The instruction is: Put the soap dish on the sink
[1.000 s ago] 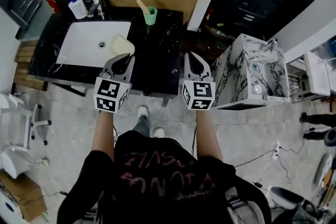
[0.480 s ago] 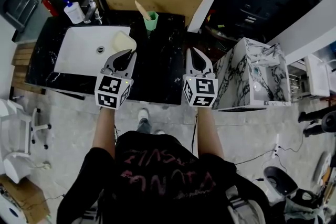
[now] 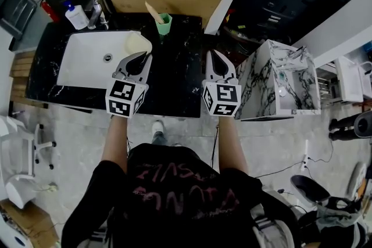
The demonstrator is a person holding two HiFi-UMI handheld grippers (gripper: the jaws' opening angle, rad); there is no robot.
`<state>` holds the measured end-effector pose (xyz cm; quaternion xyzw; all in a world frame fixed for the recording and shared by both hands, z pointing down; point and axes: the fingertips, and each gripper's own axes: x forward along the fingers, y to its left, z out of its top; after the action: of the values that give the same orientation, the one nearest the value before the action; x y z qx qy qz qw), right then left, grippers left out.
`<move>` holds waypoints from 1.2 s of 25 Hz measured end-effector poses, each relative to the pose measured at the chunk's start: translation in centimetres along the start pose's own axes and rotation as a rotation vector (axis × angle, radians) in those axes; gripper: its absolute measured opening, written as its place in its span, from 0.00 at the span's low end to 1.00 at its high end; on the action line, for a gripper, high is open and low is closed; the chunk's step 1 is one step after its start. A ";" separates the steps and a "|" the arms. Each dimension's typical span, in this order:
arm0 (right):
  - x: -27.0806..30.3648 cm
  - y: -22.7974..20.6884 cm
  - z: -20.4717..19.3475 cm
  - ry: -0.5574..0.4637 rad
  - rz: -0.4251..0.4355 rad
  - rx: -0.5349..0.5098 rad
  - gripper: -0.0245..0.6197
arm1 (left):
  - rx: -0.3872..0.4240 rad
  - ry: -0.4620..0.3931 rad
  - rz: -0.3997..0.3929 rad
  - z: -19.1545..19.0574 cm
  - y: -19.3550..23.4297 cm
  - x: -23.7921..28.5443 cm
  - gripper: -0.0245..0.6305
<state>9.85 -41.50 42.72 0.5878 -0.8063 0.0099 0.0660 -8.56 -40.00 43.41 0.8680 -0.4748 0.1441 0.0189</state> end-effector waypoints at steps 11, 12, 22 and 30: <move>1.1 0.5 -0.2 0.004 0.002 0.008 0.06 | 0.028 0.107 -0.047 -3.3 -1.0 1.9 0.07; 1.1 0.4 -0.4 0.007 -0.003 0.010 0.06 | 0.031 0.122 -0.054 -3.8 -1.3 2.1 0.07; 0.9 -0.9 -1.6 0.032 -0.031 0.015 0.06 | 0.028 0.318 -0.121 -10.6 -4.1 3.8 0.07; 0.9 -1.1 -2.1 0.045 -0.035 0.020 0.06 | 0.016 0.429 -0.151 -14.4 -4.8 4.3 0.08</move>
<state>10.84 -42.51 44.85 0.6020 -0.7941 0.0299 0.0784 -5.74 -38.47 58.85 0.8508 -0.3923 0.3271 0.1234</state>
